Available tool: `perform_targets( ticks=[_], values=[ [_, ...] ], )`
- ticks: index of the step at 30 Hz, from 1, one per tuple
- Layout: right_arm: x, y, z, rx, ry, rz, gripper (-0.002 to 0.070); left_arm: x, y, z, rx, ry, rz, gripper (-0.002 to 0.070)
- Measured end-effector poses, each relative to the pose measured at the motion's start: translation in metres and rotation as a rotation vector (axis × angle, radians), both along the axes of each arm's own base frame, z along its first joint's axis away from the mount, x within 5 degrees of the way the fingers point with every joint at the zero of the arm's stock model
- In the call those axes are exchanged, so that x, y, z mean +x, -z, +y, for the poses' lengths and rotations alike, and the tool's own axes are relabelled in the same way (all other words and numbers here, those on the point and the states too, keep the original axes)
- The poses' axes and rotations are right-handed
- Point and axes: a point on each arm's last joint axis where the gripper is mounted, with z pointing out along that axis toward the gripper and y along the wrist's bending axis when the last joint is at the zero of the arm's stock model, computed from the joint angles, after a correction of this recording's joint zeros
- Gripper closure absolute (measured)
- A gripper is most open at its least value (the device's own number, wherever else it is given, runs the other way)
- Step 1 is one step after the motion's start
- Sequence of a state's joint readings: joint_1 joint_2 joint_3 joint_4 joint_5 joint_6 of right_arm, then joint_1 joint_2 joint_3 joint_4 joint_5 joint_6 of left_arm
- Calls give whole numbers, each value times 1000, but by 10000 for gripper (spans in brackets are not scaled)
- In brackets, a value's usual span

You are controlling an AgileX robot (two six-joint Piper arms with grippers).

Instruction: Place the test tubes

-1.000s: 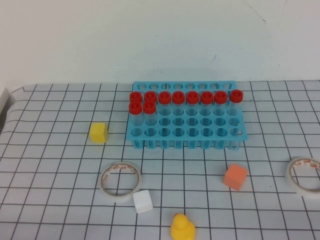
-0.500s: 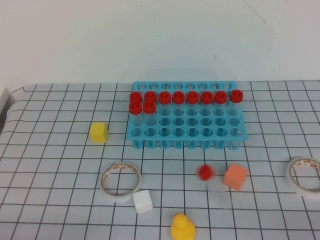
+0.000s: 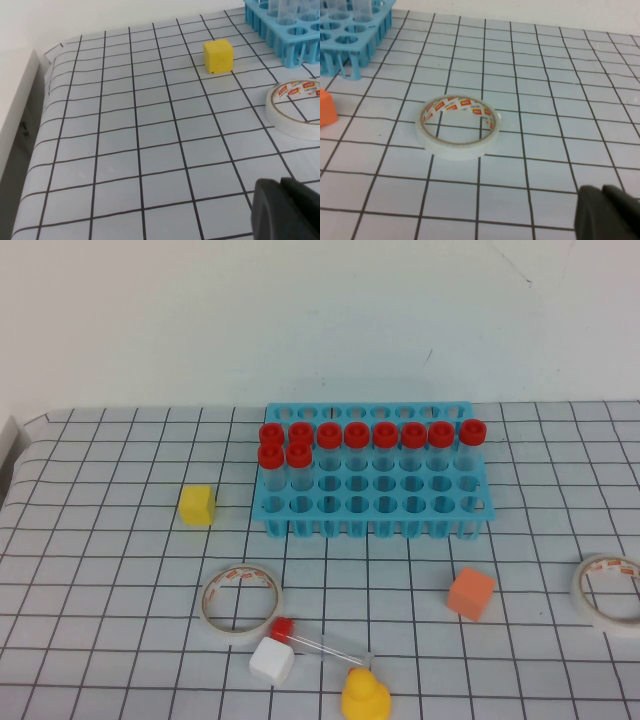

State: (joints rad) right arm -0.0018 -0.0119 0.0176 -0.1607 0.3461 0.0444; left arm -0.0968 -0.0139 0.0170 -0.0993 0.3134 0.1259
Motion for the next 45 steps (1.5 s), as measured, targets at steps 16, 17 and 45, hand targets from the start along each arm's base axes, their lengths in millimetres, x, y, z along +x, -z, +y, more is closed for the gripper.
perform_targets(
  ticks=[16,17,45],
  values=[
    [0,0,0,-3,0,0,678,0,0,0,2,0,0,676],
    [0,0,0,-8,1,0,678,0,0,0,2,0,0,676],
    [-15,-81,18,-112,-191,-979,678,-8,-68,7,-74,-75,-778,676]
  ],
)
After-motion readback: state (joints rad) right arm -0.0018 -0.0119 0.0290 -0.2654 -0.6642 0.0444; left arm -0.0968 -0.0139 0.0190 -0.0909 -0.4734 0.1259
